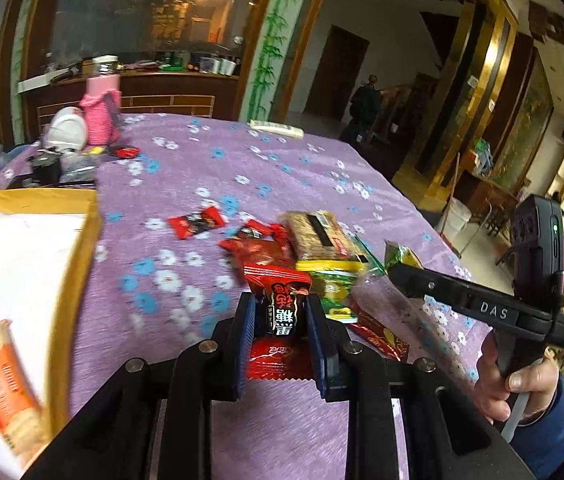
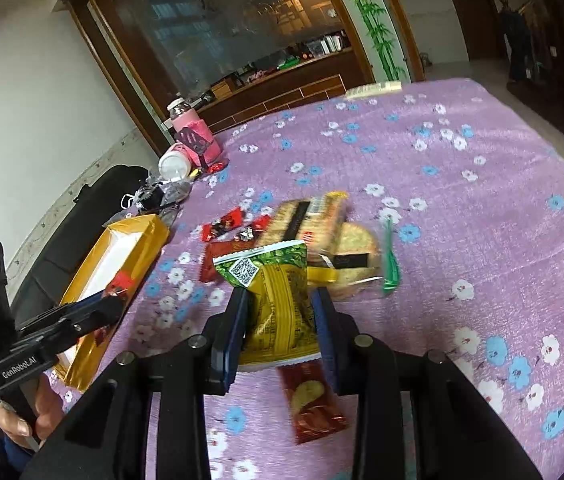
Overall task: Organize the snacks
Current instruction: 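Carry the candy packet and snack bag over the white box, then lower both snacks into the box and open both tools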
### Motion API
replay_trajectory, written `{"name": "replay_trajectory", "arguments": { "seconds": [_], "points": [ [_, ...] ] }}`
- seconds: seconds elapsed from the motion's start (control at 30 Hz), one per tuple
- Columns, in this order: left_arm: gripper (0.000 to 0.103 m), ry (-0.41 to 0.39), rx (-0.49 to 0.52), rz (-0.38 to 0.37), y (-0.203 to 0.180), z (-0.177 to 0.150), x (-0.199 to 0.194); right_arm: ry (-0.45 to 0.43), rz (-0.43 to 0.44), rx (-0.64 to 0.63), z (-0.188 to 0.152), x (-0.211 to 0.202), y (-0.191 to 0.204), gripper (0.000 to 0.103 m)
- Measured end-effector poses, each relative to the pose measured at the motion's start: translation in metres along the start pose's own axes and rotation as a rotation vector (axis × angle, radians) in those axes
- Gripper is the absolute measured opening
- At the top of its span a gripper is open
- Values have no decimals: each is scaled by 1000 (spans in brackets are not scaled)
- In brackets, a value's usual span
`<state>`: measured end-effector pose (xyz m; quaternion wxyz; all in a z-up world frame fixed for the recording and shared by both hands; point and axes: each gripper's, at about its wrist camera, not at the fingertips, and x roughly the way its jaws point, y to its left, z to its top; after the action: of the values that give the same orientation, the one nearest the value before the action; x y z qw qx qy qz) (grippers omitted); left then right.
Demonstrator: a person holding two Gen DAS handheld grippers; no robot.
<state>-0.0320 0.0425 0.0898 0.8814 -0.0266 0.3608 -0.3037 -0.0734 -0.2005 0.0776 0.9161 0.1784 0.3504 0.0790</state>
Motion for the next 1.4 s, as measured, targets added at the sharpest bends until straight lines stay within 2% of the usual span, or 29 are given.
{"name": "replay_trajectory", "arguments": {
  "seconds": [0.27, 0.47, 0.67, 0.8, 0.93, 1.1, 1.27, 1.4],
  "points": [
    [26, -62, -82, 60, 53, -8, -47, 31, 98, -79, 0, 15, 85, 32],
    [26, -101, -163, 152, 105, -23, -76, 115, 194, -118, -6, 54, 149, 33],
    [26, -109, -249, 258, 160, -45, -96, 190, 269, -165, -16, 85, 202, 33],
    [26, -92, -316, 302, 191, -60, -99, 228, 302, -213, -20, 101, 236, 33],
    [26, -81, -338, 318, 202, -71, -95, 264, 296, -258, -25, 123, 265, 33],
    [26, -60, -333, 315, 203, -80, -88, 301, 233, -292, -35, 153, 284, 33],
    [26, -45, -288, 329, 193, -85, -79, 292, 167, -321, -45, 168, 288, 33],
    [26, -53, -282, 332, 193, -85, -79, 278, 152, -336, -49, 174, 287, 33]
  ]
}}
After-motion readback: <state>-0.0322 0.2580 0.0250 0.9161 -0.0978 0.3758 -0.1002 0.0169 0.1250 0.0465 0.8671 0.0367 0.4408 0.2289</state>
